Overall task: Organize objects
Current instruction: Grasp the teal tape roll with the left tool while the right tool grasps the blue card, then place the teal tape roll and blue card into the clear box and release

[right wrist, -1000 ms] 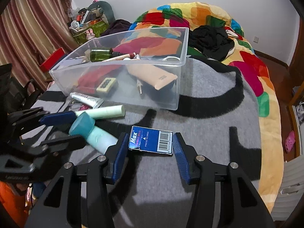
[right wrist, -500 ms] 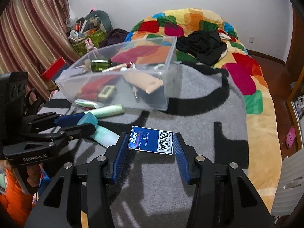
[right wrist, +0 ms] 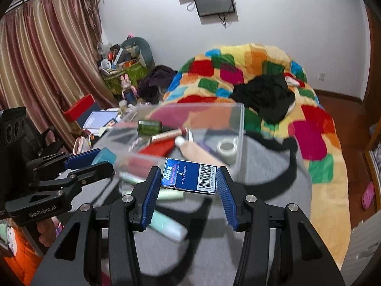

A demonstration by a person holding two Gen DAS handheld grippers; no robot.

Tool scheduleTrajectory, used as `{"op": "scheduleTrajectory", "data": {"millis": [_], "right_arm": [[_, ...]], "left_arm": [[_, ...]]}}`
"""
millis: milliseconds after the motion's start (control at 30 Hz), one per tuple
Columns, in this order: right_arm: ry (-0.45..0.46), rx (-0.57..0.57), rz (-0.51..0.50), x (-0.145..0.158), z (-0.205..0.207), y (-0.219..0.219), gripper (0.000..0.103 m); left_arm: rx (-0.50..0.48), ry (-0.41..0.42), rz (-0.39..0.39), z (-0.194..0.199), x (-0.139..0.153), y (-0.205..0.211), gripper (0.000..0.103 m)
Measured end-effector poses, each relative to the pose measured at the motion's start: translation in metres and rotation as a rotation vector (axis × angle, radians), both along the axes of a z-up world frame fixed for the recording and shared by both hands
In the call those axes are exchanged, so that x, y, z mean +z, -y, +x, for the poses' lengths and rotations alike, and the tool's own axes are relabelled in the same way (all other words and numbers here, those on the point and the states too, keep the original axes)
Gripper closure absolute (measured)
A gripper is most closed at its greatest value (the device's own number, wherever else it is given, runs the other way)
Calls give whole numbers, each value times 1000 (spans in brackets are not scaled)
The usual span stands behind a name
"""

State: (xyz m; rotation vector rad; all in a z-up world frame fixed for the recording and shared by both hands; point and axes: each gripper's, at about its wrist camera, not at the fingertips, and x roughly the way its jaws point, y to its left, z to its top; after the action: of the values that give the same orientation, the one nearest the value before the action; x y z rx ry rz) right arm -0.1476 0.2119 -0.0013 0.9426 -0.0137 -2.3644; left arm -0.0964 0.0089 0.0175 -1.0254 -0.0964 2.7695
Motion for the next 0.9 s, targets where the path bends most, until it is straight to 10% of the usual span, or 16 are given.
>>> {"op": "scheduleTrajectory", "data": {"millis": [433, 900], "right_arm": [[66, -23, 25, -11, -56, 37, 58], [85, 41, 76, -24, -56, 52, 57]], "left_arm": [[145, 75, -41, -51, -18, 45, 62], [90, 70, -33, -43, -18, 34, 62]]}}
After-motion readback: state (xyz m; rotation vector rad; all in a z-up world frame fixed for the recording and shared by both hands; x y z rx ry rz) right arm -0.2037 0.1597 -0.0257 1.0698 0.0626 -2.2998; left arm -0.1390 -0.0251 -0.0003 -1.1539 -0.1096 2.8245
